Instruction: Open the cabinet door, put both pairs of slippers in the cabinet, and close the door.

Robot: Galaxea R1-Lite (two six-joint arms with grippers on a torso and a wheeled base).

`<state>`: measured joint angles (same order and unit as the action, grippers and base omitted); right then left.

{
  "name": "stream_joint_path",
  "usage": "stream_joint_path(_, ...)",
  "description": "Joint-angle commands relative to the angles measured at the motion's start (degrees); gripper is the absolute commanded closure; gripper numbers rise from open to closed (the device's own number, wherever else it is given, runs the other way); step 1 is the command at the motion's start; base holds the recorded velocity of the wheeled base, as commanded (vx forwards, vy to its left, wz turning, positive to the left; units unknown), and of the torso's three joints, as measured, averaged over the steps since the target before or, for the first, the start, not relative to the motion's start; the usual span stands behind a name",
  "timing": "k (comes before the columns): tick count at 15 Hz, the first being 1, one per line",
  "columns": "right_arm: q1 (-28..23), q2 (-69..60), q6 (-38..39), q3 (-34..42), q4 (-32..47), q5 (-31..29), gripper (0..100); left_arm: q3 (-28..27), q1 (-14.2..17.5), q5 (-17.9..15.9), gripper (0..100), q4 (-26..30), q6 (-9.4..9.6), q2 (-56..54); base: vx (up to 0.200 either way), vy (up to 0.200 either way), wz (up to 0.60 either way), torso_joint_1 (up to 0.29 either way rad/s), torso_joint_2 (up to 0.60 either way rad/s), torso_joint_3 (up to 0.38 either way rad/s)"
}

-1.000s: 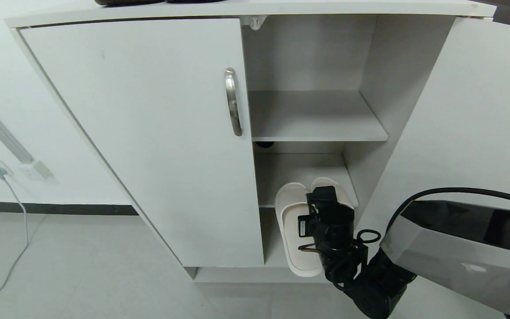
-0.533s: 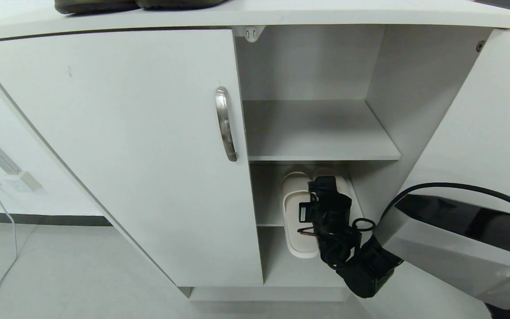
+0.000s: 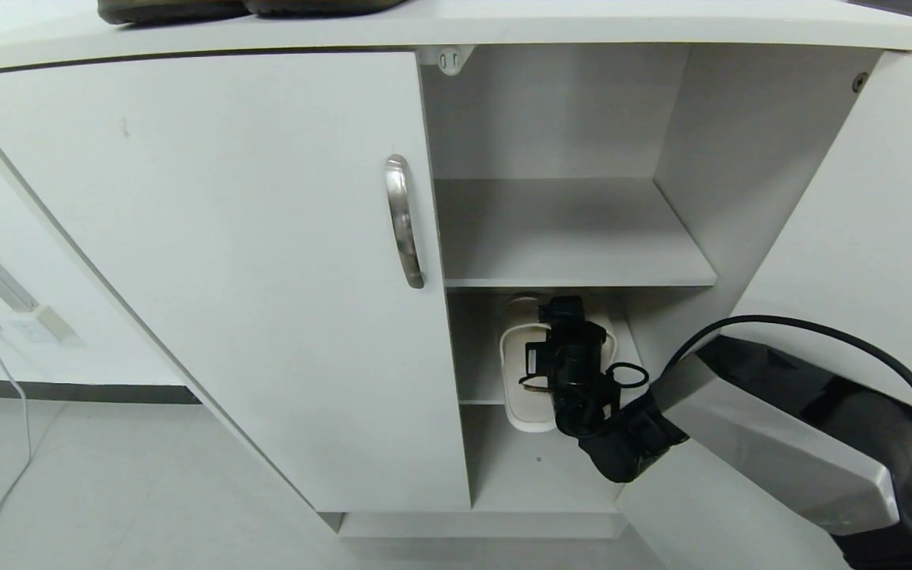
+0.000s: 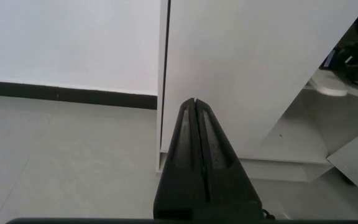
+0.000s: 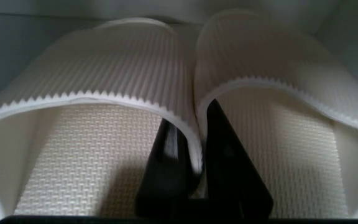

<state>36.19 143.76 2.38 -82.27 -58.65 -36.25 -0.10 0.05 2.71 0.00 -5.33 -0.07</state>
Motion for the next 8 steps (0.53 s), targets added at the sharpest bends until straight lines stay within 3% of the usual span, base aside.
stream_joint_path(1, -0.5, 1.3, 0.0, -2.4, 0.6, 0.2, 100, 0.0, 0.0, 0.0, 100, 0.0, -0.03, 0.1, 0.0, 0.0, 0.0, 0.0, 0.0, 0.0)
stream_joint_path(8, -1.7, 2.4, -1.0, -5.3, 2.1, 2.7, 100, 0.0, 0.0, 0.0, 100, 0.0, -0.03, 0.1, 0.0, 0.0, 0.0, 0.0, 0.0, 0.0)
